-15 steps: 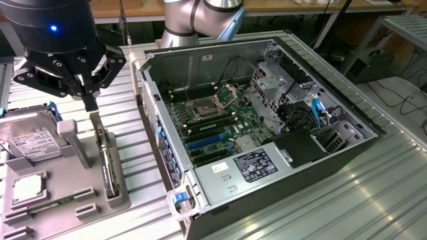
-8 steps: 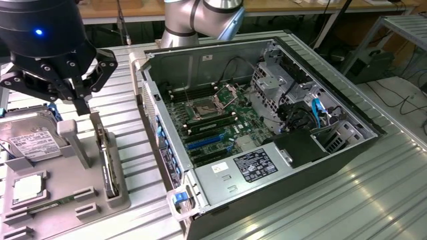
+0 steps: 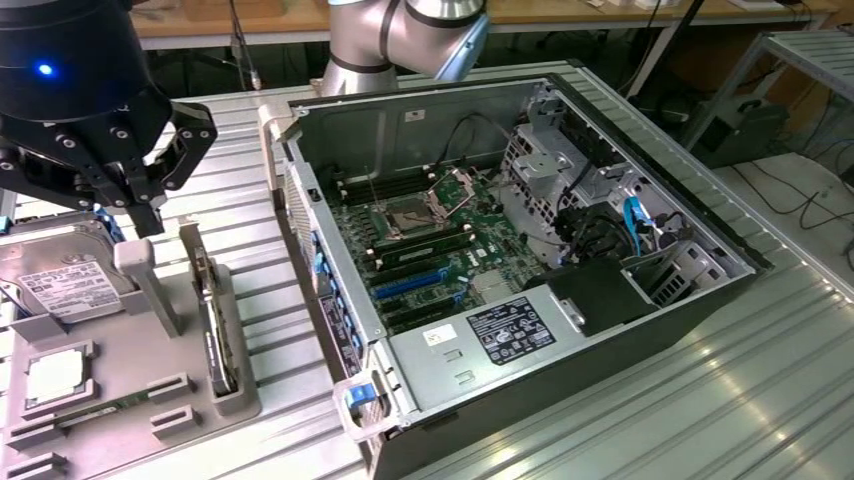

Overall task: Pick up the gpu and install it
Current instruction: 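Reach for the gpu, then pick up the gpu and move the gpu toward the slot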

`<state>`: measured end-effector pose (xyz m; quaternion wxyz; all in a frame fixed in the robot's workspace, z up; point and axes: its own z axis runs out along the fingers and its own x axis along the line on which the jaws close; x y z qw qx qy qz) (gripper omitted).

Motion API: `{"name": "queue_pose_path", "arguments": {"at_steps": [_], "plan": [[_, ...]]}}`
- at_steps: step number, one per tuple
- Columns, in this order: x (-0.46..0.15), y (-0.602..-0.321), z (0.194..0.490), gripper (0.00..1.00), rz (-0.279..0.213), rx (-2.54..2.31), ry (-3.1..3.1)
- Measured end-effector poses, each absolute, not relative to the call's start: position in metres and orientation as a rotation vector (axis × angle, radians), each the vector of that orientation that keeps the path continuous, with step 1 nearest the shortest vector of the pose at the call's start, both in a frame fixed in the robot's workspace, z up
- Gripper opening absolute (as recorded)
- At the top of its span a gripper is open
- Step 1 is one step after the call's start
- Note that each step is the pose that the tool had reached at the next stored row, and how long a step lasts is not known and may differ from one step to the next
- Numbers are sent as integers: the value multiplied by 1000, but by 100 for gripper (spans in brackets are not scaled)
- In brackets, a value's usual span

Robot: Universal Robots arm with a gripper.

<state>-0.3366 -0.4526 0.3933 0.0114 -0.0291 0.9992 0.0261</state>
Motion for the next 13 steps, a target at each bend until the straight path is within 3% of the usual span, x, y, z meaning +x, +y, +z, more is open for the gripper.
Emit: {"name": "queue_pose_path", "arguments": {"at_steps": [13], "plan": [[-337,-453,393,11,81,-91,3116]]}}
